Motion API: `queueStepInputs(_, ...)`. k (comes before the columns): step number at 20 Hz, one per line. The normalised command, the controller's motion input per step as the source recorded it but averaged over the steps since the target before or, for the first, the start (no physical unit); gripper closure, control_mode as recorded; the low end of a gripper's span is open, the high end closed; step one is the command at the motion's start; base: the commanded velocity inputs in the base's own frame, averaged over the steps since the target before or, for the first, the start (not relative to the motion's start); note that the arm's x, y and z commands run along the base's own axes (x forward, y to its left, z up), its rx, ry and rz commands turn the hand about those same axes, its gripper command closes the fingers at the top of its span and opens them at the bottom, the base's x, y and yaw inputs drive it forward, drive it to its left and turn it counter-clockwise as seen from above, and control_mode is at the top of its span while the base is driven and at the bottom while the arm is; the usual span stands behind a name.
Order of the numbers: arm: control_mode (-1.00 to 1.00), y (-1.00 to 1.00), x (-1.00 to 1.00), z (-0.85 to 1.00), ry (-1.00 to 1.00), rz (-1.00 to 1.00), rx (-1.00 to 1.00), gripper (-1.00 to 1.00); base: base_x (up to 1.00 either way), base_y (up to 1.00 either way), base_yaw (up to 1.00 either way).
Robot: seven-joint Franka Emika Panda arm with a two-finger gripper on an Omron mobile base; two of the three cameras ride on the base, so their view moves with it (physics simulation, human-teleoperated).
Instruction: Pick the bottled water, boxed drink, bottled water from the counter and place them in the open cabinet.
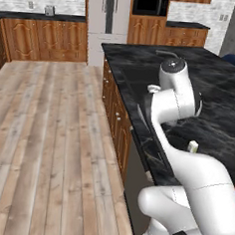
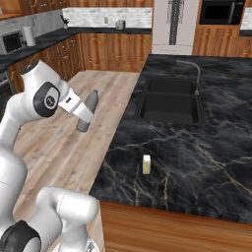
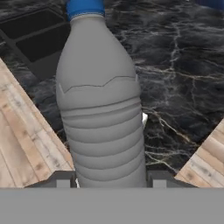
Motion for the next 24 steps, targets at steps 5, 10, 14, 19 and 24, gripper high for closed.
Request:
queueStepInputs(5, -1.00, 0.00, 0.00, -0.02, 0.04, 0.42, 0.00, 1.00, 0.00, 0.00, 0.00)
queueStepInputs(10, -1.00, 0.05, -0.01, 0.00, 0.00, 0.10, 0.00, 1.00, 0.00, 0.00, 0.00)
queueStepInputs(14, -1.00, 0.00, 0.00, 0.00, 0.00, 0.00, 0.00, 1.00, 0.00, 0.00, 0.00)
queueStepInputs(19, 1.00, 0.00, 0.00, 0.00, 0.00, 0.00, 0.00, 1.00, -0.63, 0.52, 0.16)
queueStepInputs(24, 1.00, 0.00, 0.00, 0.00, 0.00, 0.00, 0.00, 1.00, -0.37, 0.78, 0.49)
